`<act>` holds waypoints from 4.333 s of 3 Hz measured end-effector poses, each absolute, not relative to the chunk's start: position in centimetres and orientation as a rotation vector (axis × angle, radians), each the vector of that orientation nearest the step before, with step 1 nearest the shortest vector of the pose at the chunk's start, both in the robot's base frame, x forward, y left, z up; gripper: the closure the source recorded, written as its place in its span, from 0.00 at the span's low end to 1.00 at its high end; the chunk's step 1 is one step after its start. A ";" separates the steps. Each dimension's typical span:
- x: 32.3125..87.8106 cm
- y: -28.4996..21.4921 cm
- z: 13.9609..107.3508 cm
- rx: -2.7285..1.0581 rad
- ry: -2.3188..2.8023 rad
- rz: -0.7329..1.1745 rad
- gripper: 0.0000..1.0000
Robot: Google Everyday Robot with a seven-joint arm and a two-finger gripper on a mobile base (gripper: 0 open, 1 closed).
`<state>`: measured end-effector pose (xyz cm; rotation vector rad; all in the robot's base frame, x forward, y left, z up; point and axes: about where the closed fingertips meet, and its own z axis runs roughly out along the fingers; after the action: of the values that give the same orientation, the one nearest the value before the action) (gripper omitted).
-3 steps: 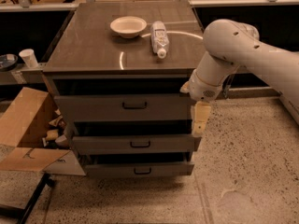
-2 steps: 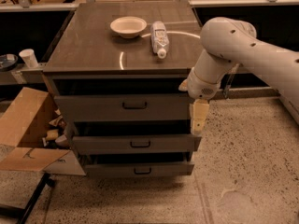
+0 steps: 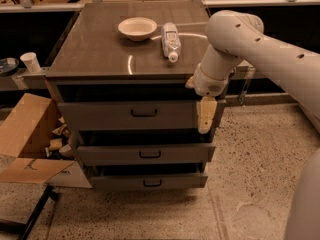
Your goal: Open top drawer
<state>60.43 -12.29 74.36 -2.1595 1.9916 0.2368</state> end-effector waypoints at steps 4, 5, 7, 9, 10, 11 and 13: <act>62.0 -8.1 66.1 -2.177 2.029 0.469 0.00; 62.3 -8.2 65.9 -2.174 2.032 0.480 0.00; 62.5 -8.2 66.3 -2.173 2.030 0.488 0.42; 62.7 -8.2 67.0 -2.180 2.009 0.489 0.89; 62.7 -8.2 67.7 -2.180 2.008 0.489 1.00; 59.6 -8.8 67.5 -2.222 1.927 0.570 1.00; 59.2 -9.0 67.1 -2.232 1.919 0.578 0.50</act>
Offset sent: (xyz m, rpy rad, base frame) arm 0.0005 0.0485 -0.0756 0.0640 0.1748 0.0086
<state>59.20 -9.01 67.12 -2.2317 1.9190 0.5782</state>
